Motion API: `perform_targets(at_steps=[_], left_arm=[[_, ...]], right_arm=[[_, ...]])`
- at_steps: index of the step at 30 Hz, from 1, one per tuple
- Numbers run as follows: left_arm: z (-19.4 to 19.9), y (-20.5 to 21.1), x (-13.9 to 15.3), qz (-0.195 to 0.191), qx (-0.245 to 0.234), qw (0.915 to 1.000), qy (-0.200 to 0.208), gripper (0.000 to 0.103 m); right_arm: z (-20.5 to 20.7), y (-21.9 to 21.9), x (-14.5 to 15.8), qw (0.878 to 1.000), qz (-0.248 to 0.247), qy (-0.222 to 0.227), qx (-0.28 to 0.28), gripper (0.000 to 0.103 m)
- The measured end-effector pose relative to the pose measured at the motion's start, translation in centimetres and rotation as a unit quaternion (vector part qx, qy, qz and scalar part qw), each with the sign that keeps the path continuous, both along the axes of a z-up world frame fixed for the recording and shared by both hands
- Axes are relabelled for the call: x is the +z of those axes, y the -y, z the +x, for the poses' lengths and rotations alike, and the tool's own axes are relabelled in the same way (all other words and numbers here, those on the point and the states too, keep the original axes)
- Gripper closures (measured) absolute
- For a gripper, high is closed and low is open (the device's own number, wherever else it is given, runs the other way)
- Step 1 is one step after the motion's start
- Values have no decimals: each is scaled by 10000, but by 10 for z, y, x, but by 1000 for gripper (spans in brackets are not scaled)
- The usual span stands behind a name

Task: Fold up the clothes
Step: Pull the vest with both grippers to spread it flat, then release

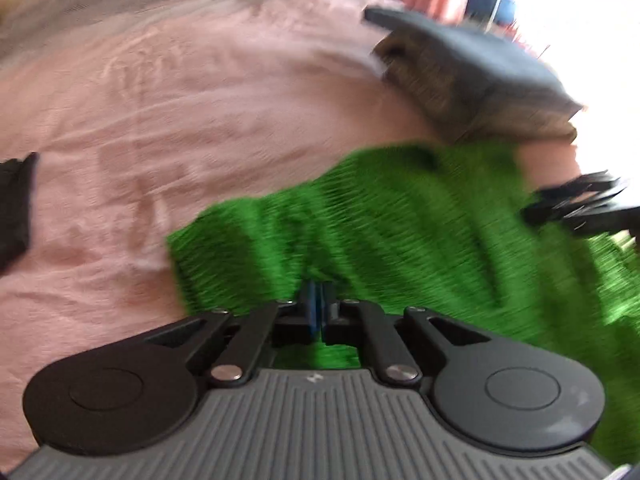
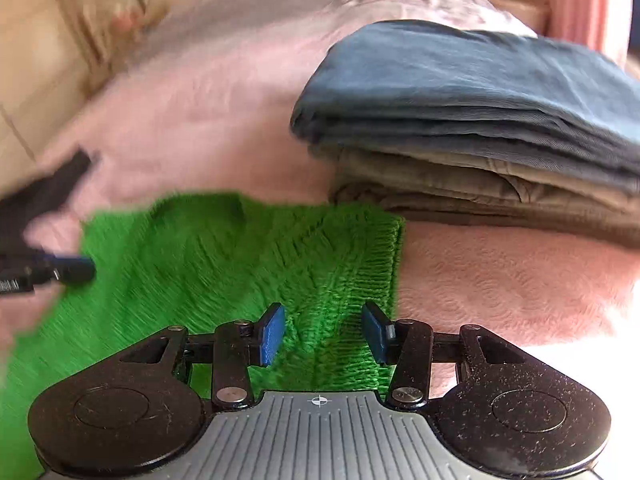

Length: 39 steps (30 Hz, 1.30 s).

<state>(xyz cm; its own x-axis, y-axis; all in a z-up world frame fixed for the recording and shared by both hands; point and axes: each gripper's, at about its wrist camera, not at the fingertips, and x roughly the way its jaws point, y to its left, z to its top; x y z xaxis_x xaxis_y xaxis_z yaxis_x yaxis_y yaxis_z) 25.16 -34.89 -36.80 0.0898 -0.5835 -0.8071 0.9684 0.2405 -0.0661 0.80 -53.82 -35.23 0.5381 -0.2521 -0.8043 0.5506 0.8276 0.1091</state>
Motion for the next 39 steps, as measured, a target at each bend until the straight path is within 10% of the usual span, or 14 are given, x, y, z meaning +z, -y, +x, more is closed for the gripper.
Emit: perform_targets(at_steps=[10, 13, 16, 25, 34, 39], left_arm=[[17, -72, 42, -206, 572, 9953, -747, 101], [-10, -86, 41, -124, 258, 9953, -929, 100], [-32, -91, 20, 311, -63, 9991, -294, 99], [-10, -164, 52, 459, 1394, 9889, -232, 101], [-120, -127, 63, -279, 714, 9943, -738, 97], [-171, -119, 32, 319, 497, 9978, -293, 95]], right_arm=[[-70, -3, 36, 9964, -379, -84, -747, 56], [-80, -35, 46, 9995, -30, 147, -277, 56], [-70, -66, 31, 9989, 186, -167, 385, 56], [-115, -46, 44, 9977, 115, -475, -460, 75], [-89, -115, 56, 9996, 76, -271, -52, 75], [-79, -153, 25, 9944, -367, -923, 359, 56]])
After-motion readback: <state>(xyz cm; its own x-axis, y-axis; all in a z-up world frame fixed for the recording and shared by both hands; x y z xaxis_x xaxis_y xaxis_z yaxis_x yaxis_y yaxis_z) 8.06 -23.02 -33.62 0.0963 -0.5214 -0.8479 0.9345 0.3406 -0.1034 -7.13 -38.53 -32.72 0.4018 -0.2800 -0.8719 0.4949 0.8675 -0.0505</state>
